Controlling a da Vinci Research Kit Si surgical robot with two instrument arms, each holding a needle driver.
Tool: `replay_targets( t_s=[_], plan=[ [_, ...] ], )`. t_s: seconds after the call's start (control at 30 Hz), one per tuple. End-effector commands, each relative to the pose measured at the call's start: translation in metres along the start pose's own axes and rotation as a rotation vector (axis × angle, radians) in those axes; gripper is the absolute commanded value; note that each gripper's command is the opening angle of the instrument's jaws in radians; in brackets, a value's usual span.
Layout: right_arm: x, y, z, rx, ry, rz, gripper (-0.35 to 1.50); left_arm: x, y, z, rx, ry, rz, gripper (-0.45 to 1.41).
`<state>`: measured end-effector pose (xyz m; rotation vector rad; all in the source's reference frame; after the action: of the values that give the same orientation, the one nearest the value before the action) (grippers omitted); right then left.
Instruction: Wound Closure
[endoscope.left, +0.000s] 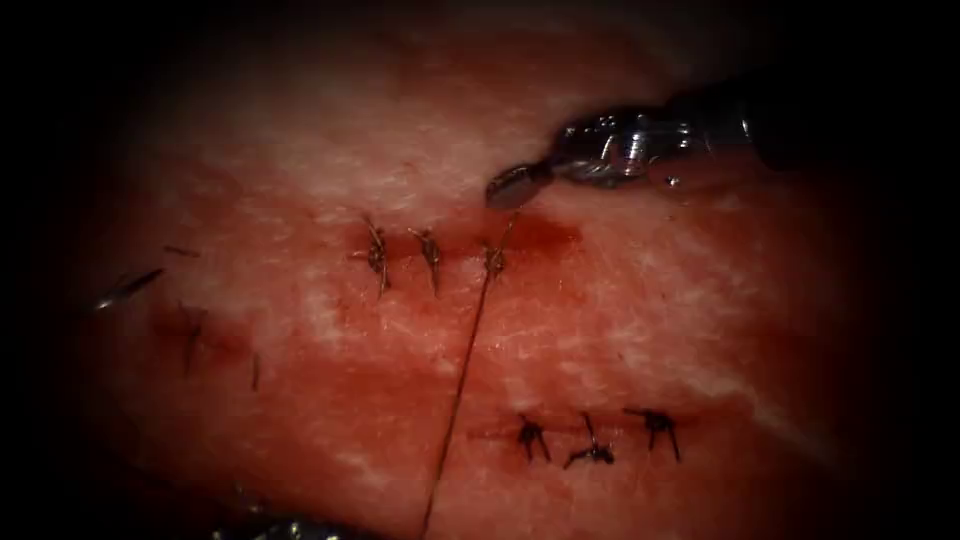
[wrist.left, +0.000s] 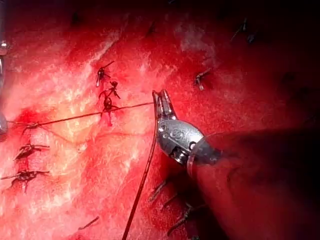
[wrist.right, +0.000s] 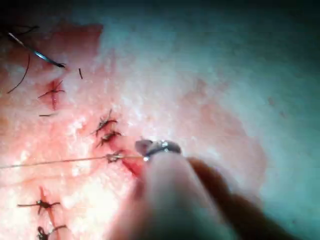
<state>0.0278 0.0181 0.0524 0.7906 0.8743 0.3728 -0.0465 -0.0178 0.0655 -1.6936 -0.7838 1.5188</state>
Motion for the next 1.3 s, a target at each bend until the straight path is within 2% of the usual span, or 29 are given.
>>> replay_targets(
  t_s=[0.03, 0.27, 0.63, 0.77, 0.9, 0.93, 1.0, 1.07, 1.17, 1.23, 1.27, 1.3],
  plan=[
    [0.0002, 0.0004, 0.0012, -0.005, 0.003, -0.010, -0.35, -0.0015, 0.0003, 0.0002, -0.004, -0.003, -0.001, -0.45],
    [0.0007, 0.0014, 0.0024, -0.064, 0.061, -0.037, -0.35, -0.0020, 0.0013, 0.0007, -0.009, -0.006, -0.009, -0.45],
    [0.0010, 0.0035, 0.0021, -0.182, 0.094, -0.047, -0.35, -0.0044, 0.0024, 0.0033, -0.019, -0.016, -0.026, -0.45],
    [0.0009, 0.0034, 0.0029, -0.213, 0.109, -0.031, -0.35, -0.0041, 0.0022, 0.0029, -0.027, -0.020, -0.030, -0.45],
    [0.0008, 0.0023, 0.0039, -0.162, 0.159, -0.049, -0.35, -0.0019, 0.0017, 0.0023, -0.018, -0.010, -0.049, -0.45],
    [0.0007, 0.0021, 0.0040, -0.157, 0.173, -0.055, -0.21, -0.0009, 0.0015, 0.0023, -0.018, -0.008, -0.040, -0.45],
    [0.0008, 0.0014, 0.0040, -0.169, 0.206, -0.086, 0.61, 0.0011, 0.0011, 0.0024, -0.018, -0.004, -0.021, -0.45],
    [0.0008, 0.0009, 0.0037, -0.225, 0.230, -0.111, 1.01, 0.0039, 0.0005, 0.0025, -0.021, 0.001, -0.003, -0.45],
    [0.0007, 0.0001, 0.0029, -0.282, 0.249, -0.113, 1.30, 0.0082, -0.0004, 0.0027, -0.027, 0.009, 0.033, -0.45],
    [0.0005, -0.0004, 0.0022, -0.313, 0.251, -0.126, 1.35, 0.0107, -0.0010, 0.0030, -0.029, 0.014, 0.048, -0.45],
    [0.0004, -0.0009, 0.0010, -0.358, 0.250, -0.136, 1.38, 0.0134, -0.0018, 0.0033, -0.031, 0.020, 0.068, -0.45],
    [0.0004, -0.0013, 0.0005, -0.375, 0.249, -0.134, 1.38, 0.0145, -0.0021, 0.0033, -0.032, 0.023, 0.077, -0.45]
  ],
)
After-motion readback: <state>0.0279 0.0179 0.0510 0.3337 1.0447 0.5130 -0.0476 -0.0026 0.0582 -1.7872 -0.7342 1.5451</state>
